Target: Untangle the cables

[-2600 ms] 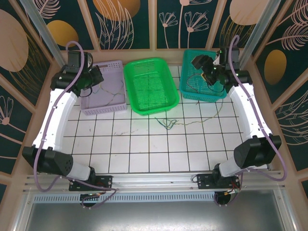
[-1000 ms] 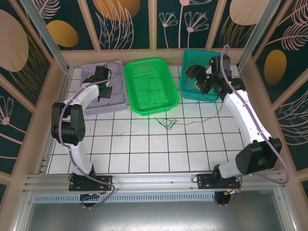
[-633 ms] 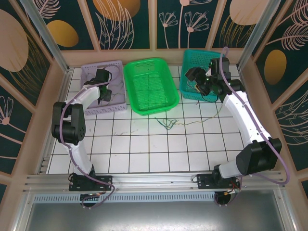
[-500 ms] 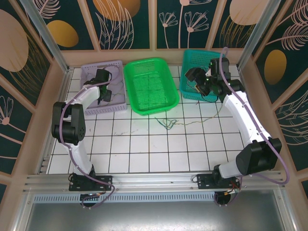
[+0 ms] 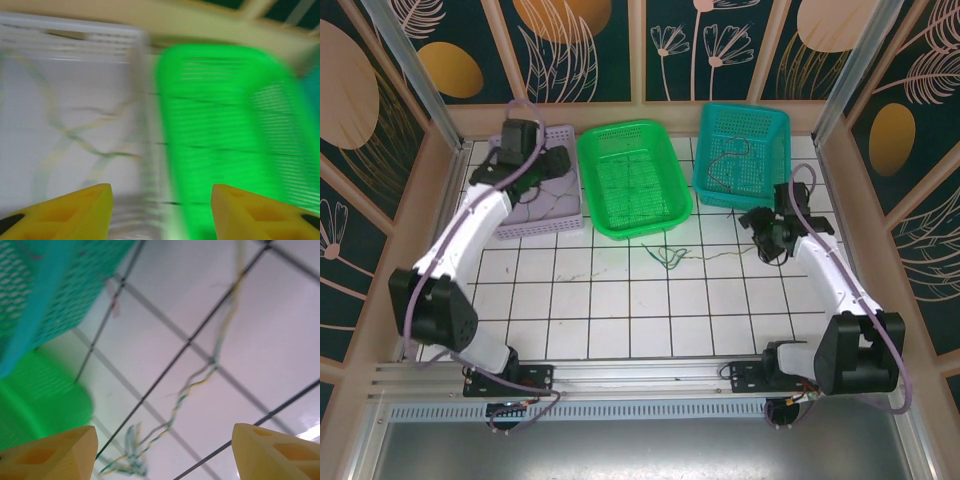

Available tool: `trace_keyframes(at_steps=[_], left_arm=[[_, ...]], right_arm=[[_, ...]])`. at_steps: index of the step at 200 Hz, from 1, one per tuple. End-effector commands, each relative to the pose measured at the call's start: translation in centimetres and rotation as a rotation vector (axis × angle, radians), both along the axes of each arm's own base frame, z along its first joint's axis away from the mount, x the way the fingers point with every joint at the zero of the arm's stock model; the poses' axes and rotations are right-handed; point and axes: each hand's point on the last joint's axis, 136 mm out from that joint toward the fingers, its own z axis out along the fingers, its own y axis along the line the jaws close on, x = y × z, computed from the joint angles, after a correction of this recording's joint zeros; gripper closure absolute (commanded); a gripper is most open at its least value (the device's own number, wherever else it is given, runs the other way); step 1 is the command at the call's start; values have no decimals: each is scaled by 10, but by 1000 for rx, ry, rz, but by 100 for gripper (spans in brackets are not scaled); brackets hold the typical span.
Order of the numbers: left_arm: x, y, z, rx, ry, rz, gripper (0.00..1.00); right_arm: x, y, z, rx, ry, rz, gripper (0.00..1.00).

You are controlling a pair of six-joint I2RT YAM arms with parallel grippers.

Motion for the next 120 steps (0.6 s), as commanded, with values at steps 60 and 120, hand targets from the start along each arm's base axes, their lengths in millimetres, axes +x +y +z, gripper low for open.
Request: trace_keyframes(at_steps=[60,120], left_arm=[[-147,-174,-86,-295,222,-328,43],[-166,-182,-126,-194,267,-351,42]], right_arm=[[20,-26,-64,-75,112,-120,34],[18,-16,-95,-122,208,-183,51]])
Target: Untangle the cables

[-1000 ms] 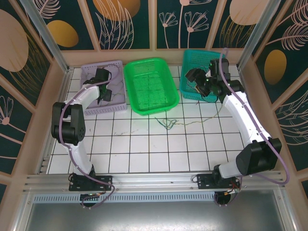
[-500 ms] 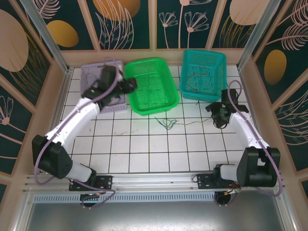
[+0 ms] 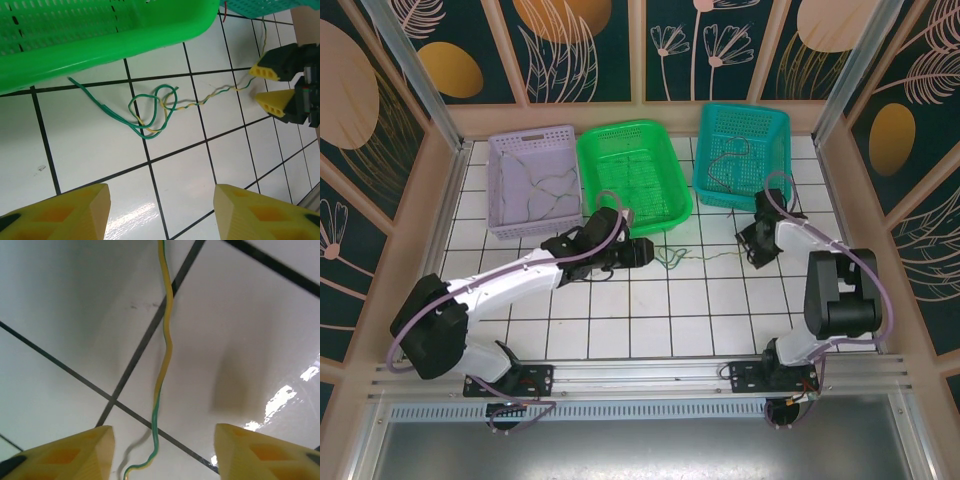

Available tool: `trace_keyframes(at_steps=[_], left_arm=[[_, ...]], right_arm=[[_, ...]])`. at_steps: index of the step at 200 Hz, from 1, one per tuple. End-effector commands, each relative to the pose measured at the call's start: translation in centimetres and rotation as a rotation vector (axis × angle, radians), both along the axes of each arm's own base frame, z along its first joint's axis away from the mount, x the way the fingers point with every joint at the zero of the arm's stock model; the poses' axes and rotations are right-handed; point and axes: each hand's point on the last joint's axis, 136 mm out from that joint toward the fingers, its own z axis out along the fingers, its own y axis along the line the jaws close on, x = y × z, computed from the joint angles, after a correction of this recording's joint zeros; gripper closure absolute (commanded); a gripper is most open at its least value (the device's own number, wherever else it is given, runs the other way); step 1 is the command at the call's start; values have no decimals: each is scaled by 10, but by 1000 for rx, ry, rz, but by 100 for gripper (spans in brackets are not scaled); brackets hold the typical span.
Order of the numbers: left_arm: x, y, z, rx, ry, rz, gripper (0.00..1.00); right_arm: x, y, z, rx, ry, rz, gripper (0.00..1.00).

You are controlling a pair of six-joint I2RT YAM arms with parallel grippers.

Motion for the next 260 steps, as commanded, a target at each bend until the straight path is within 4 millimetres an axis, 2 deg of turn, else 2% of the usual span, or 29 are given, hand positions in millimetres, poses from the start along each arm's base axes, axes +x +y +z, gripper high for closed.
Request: trace_keyframes(at_steps=[1,28,36,51,61,73,87,104,134,140,142,146,190,214,241,260], left_arm=[[5,-3,-7,10,-20,23,42],[4,-5,-15,21,2,35,41],[5,-4,-18,23,10,45,41],[3,-3,-22,19,32,62,40],[2,-4,-25,10,47,67,40],[1,-3,-26,2,62,77,40],[-1,-3,-25,-15,73,88,39],[-1,-4,-15,-48,64,89,38],[-2,-13,11,-67,27,26,35],[-5,-12,6,-44,39,8,35],[-2,-16,15,-56,28,0,35],[-2,-18,18,-53,26,-11,35],[0,-19,36,-15,56,-9,34],[0,-15,39,15,84,15,33],[-1,-1,22,161,117,14,34],[-6,-2,11,182,150,-15,35]], right_arm=[[5,-10,-3,-51,-7,-84,51],[5,-12,-19,-65,37,-100,64],[2,-13,-24,-66,52,-104,73],[-3,-12,-27,-67,60,-106,100],[-7,-13,-24,-77,59,-106,100],[-10,-13,-11,-98,36,-92,100],[-9,-12,17,-132,-36,-65,100],[-8,-5,57,-175,-129,-10,100],[-8,16,115,-220,-258,79,100],[-7,23,125,-230,-285,105,100],[-7,24,128,-235,-293,110,100],[-6,27,135,-241,-311,121,100],[13,61,196,-306,-551,286,100],[20,81,218,-326,-664,407,100],[22,88,228,-346,-721,465,100],[23,91,231,-348,-737,483,100]])
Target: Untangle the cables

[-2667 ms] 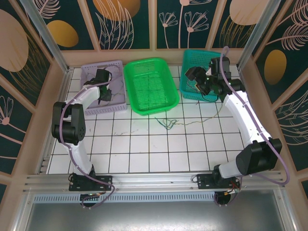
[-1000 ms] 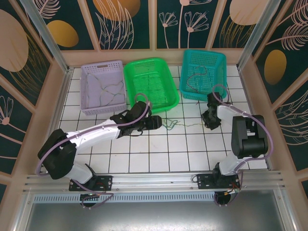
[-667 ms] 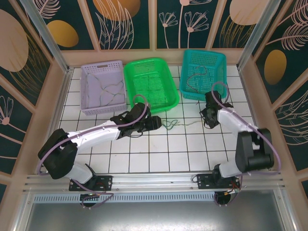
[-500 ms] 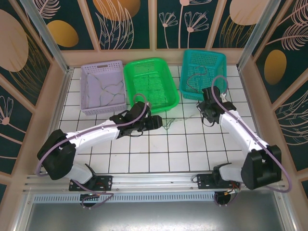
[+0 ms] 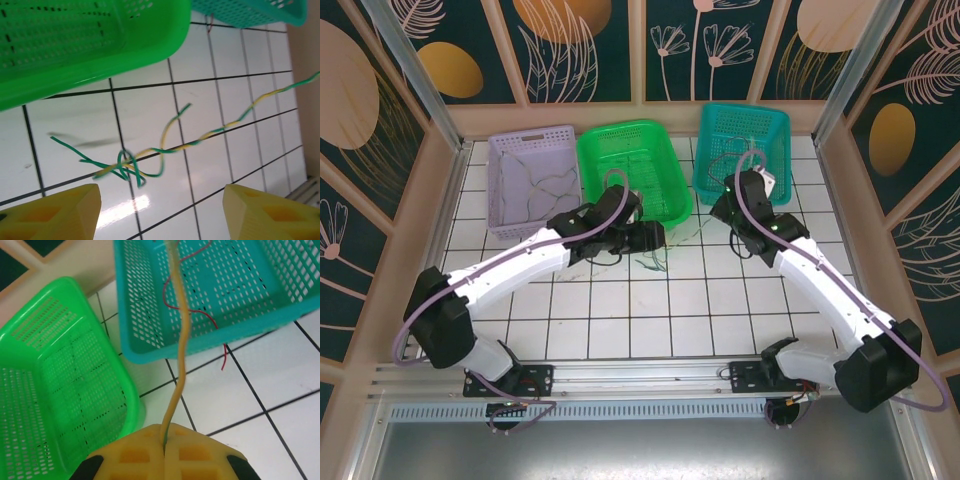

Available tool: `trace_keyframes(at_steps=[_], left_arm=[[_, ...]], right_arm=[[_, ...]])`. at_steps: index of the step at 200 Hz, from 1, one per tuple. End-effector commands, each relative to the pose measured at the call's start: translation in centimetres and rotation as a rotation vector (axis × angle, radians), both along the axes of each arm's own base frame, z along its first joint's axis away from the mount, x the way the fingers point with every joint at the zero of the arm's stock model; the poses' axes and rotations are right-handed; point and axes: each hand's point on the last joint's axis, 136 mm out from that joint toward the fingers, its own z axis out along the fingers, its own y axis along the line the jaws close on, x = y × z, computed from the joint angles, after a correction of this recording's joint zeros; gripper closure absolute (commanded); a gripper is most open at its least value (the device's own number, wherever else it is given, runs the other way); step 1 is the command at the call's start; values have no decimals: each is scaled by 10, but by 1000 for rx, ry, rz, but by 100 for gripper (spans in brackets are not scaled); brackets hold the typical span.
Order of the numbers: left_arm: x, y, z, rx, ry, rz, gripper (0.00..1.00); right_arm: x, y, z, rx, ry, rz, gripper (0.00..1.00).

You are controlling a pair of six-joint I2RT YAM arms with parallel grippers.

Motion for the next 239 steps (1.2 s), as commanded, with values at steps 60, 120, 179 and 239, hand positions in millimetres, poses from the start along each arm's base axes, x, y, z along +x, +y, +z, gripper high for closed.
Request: trace_keyframes(at_steps=[60,120,179,239], left_arm=[[-22,-1,-39,13,101,-56,38],[-30,-18,-33,-33,46,-165,34],[-11,-17,-53,26,34,-60,35],[22,18,-80,282,-59,93,65]], right_arm=[[7,5,28,-40,-98,49,100],[6,4,31,-44,-80,39,100],[4,4,35,-6,-78,26,100],[-9,-7,45,3,-76,-3,100]])
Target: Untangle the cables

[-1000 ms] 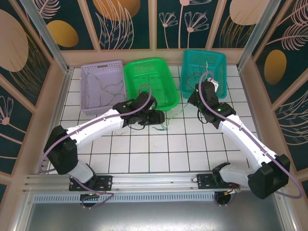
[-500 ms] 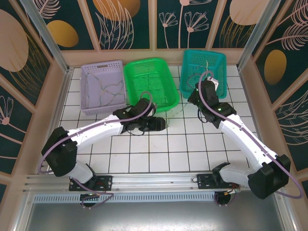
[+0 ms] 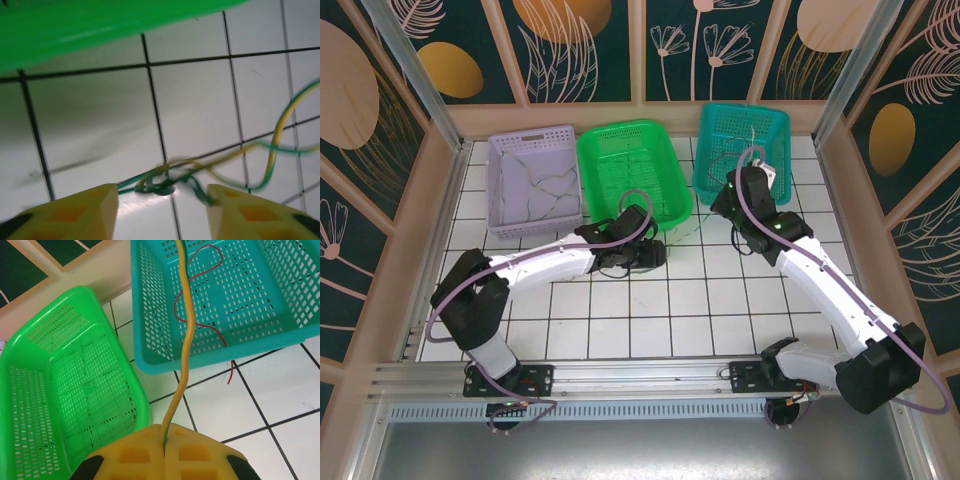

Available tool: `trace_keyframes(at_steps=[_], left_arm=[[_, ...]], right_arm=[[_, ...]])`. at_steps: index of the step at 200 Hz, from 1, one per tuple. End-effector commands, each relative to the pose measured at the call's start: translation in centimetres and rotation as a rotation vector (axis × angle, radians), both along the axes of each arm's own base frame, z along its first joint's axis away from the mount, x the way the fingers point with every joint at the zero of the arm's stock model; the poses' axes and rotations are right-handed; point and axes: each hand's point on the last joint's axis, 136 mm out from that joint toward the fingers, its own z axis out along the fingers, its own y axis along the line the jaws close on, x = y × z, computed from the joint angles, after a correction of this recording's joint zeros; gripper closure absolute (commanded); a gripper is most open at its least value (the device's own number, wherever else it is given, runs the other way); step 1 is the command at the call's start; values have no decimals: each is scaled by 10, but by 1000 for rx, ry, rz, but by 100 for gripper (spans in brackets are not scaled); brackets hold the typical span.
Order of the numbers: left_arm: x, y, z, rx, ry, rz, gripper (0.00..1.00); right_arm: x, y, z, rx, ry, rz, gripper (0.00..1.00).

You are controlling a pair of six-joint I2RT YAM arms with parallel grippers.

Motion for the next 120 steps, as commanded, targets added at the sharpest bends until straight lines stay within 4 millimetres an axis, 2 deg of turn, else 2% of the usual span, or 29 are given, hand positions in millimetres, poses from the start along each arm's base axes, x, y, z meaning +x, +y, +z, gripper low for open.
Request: trace_keyframes(at_steps=[1,12,23,46,81,98,120], left_arm=[[18,25,1,149,-85,83,66],[16,37,-4,202,-90,88,75],[12,47,-8,235,-94,86,80],[3,58,-8,232,-98,74,80],[-6,61,-1,192,-92,73,82],[-7,56,7,148,-93,73,77],[-5,41,28,60,-99,70,57]], right_arm=[[-9,-9,28,26,-45,-32,100],[-11,-16,32,8,-49,-48,100],[-12,-22,35,-9,-55,-53,100],[-11,-28,40,-40,-65,-49,100],[-7,-27,38,-68,-76,-25,100],[-5,-24,37,-79,-92,-2,100],[-2,-20,43,-108,-120,33,100]])
